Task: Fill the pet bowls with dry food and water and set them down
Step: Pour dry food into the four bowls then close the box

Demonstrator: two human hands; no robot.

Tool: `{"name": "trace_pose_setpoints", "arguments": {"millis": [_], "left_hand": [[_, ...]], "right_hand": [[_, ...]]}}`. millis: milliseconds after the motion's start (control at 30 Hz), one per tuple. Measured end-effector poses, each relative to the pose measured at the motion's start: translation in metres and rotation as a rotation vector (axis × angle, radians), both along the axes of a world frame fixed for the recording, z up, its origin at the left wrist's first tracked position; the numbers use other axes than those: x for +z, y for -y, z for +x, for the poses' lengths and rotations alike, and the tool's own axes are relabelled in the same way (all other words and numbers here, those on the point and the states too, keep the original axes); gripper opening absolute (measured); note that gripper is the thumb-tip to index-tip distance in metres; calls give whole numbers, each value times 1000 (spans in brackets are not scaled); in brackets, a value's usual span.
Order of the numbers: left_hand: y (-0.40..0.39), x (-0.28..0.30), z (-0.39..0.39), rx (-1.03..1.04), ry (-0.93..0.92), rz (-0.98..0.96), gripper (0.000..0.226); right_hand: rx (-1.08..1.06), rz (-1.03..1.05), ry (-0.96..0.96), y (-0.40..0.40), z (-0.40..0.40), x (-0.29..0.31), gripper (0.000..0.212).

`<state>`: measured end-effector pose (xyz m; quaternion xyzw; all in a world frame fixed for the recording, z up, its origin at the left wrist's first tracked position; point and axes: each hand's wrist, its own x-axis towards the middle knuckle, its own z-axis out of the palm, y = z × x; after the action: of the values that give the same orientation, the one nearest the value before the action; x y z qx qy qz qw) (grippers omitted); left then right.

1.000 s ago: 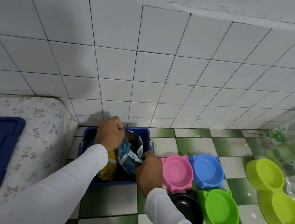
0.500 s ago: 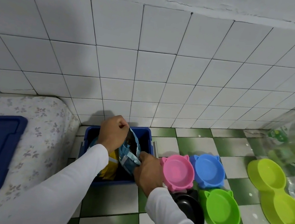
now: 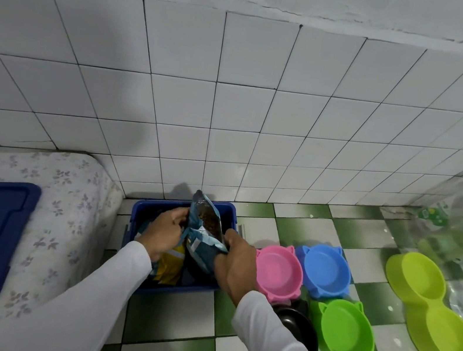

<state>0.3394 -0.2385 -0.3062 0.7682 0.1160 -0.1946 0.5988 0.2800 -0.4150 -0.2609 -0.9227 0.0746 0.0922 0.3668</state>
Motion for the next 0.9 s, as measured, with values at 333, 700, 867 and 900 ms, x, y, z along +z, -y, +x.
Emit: {"name": "trace_pose_setpoints", "arguments": {"millis": [333, 700, 867, 900], "left_hand": [[0, 13, -7, 20, 83, -88, 48], [-5, 20, -28, 265, 85, -87, 24], [-7, 27, -38, 403, 26, -179, 14], [-8, 29, -40, 400, 23, -203, 15]], "right_hand": [[-46, 62, 81, 2, 4, 15, 22], [-31, 107, 105, -3, -6, 24, 25], [-51, 146, 104, -8, -9, 29, 25], [-61, 153, 105, -8, -9, 29, 25]]}}
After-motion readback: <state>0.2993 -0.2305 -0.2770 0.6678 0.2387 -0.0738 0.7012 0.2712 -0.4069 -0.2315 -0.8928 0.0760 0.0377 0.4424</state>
